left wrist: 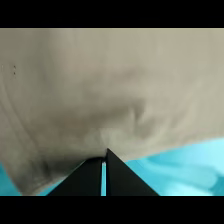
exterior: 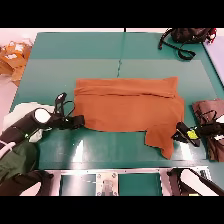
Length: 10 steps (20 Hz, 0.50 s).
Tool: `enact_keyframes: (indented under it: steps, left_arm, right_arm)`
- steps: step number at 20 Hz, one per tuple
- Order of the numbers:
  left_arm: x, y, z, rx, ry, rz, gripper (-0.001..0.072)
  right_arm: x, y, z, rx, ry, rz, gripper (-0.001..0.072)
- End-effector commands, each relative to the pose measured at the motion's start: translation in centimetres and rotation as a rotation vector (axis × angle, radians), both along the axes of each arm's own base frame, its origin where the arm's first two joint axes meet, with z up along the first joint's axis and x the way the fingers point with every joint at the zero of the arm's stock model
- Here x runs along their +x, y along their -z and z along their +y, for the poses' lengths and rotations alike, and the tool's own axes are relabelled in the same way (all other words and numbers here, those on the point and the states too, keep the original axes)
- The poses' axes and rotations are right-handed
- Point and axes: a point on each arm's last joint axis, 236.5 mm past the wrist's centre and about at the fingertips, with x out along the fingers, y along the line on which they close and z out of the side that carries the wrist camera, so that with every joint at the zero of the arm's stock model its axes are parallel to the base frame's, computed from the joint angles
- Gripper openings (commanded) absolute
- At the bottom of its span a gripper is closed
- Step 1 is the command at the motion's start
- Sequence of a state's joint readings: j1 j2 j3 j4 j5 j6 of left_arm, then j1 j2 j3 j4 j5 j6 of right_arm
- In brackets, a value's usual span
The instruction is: Fold the shirts.
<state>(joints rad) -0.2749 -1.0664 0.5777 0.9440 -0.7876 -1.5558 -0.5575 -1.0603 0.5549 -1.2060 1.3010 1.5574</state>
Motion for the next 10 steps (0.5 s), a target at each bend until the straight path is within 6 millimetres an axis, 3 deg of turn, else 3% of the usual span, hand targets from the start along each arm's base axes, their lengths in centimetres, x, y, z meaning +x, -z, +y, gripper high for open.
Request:
enact_keyframes:
  steps: [1,3,5,8,10]
  left_arm:
    - [-3.0,0.2,1.6,0.112,0.159,0.092,0.0021]
    - [-4.5,0.5,3.1,0.184,0.209,0.148,0.0021]
    - [-4.7,0.1,4.2,0.241,0.245,0.164,0.0020]
    - [-2.1,-2.5,4.9,0.294,0.265,0.085,0.0020]
    - [0.4,-4.7,4.9,0.312,0.258,-0.001,0.0020]
  right_arm:
    - [-1.4,-1.3,-3.1,-0.124,-0.041,0.075,0.0019]
    - [-2.1,-1.9,-4.3,-0.178,-0.042,0.099,0.0019]
    - [-2.2,-2.2,-4.2,-0.176,-0.041,0.101,0.0019]
    - [-0.2,-3.9,-5.0,-0.196,-0.028,0.041,0.0019]
    - [3.4,-6.3,-4.8,-0.175,0.003,-0.085,0.0019]
